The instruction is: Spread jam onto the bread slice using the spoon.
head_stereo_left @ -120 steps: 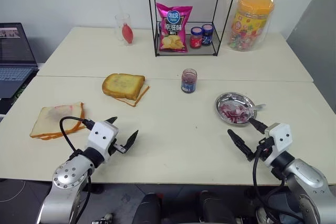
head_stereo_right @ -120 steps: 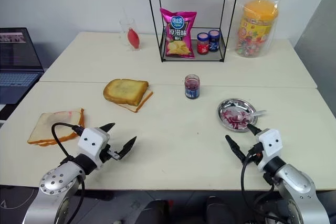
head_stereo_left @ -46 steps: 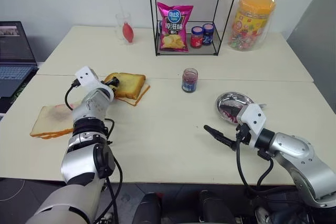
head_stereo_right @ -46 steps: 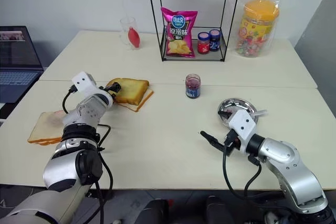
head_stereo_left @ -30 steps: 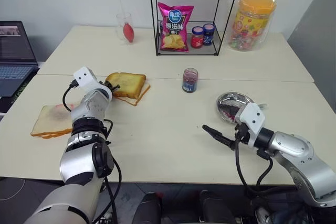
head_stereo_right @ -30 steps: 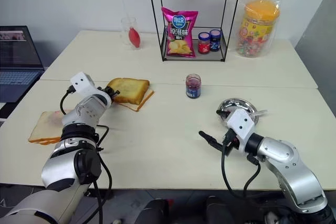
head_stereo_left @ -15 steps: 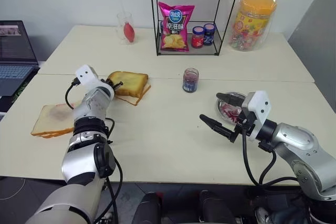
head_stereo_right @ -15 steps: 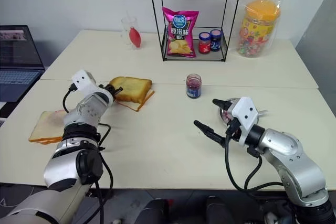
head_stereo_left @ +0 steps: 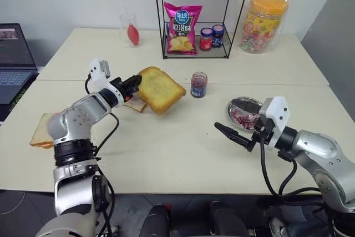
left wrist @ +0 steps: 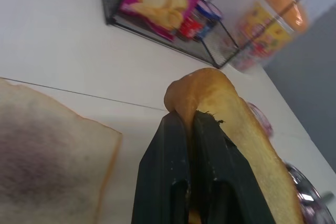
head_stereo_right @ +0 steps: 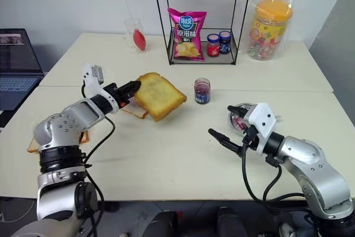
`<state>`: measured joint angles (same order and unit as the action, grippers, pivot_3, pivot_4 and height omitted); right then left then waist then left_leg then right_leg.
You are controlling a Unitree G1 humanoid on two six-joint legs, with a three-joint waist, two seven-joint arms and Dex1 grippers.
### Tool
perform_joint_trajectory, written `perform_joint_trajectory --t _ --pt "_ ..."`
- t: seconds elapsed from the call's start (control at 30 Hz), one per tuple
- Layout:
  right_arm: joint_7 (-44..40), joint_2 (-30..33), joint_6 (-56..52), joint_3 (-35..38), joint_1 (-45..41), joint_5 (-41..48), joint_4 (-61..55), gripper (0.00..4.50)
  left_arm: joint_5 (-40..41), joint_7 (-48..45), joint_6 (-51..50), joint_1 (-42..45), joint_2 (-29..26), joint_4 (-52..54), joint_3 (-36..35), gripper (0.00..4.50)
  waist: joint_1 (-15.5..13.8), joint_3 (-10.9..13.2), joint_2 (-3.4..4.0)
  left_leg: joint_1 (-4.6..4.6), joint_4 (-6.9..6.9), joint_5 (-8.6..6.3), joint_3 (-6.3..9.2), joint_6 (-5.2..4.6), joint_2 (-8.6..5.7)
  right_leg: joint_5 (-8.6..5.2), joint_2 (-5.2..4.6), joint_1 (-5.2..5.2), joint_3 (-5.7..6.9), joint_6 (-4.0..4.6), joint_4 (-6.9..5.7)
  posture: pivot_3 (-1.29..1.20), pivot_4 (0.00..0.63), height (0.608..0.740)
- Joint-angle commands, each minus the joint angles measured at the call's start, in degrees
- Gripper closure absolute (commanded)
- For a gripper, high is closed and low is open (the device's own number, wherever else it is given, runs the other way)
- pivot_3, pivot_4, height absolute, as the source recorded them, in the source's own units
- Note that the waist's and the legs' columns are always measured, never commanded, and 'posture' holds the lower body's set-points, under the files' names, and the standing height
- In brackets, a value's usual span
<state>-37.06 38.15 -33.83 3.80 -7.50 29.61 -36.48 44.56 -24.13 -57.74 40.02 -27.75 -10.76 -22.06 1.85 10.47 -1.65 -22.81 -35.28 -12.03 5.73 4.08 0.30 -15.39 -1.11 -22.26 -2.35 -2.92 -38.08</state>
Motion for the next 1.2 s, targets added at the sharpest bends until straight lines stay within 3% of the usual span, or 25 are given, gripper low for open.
perform_joint_trajectory --t 0.03,0.17,0.4,0.7,1.2 --pt "-3.11 3.34 -2.0 3.61 2.05 4.15 -4.26 0.0 3.3 -11.6 -5.17 -0.59 -4.78 6.87 7.13 4.49 -0.13 0.0 0.0 0.0 0.0 0.0 -0.01 0.0 -0.01 0.0 -0.01 0.0 -0.01 0.0 0.01 0.0 0.15 0.74" --pt "-6.63 7.81 -5.32 5.47 6.88 9.09 -8.25 0.0 -3.0 -27.04 0.11 -4.4 -11.78 10.89 22.53 4.49 -0.13 0.0 0.02 0.0 0.08 -0.01 -0.06 -0.01 -0.04 -0.05 -0.04 0.01 -0.05 0.08 0.1 0.0 0.15 0.74" --pt "-7.15 10.45 -6.99 6.01 12.53 11.86 -12.65 0.0 -15.35 -35.8 14.64 -3.65 -10.84 4.83 34.64 4.49 -0.17 0.01 0.02 0.03 0.1 -0.01 -0.05 -0.02 0.1 -0.1 0.06 -0.02 -0.01 0.23 0.03 0.0 0.15 0.74" --pt "-6.37 10.73 -5.21 5.75 15.22 10.53 -13.36 0.0 -24.69 -36.51 26.88 -0.92 -6.44 -6.36 35.46 4.49 -0.21 0.02 0.01 -0.05 0.1 -0.01 -0.06 -0.02 0.09 -0.1 0.06 -0.04 0.0 0.22 0.11 0.0 0.15 0.74" --pt "-6.59 9.97 -2.68 3.22 13.62 8.45 -10.98 0.0 -29.15 -33.01 30.83 0.76 -2.8 -11.1 32.51 4.49 -0.19 0.02 0.01 -0.03 0.08 -0.01 -0.05 -0.02 0.09 -0.09 0.06 -0.03 0.0 0.2 0.07 0.0 0.15 0.74"
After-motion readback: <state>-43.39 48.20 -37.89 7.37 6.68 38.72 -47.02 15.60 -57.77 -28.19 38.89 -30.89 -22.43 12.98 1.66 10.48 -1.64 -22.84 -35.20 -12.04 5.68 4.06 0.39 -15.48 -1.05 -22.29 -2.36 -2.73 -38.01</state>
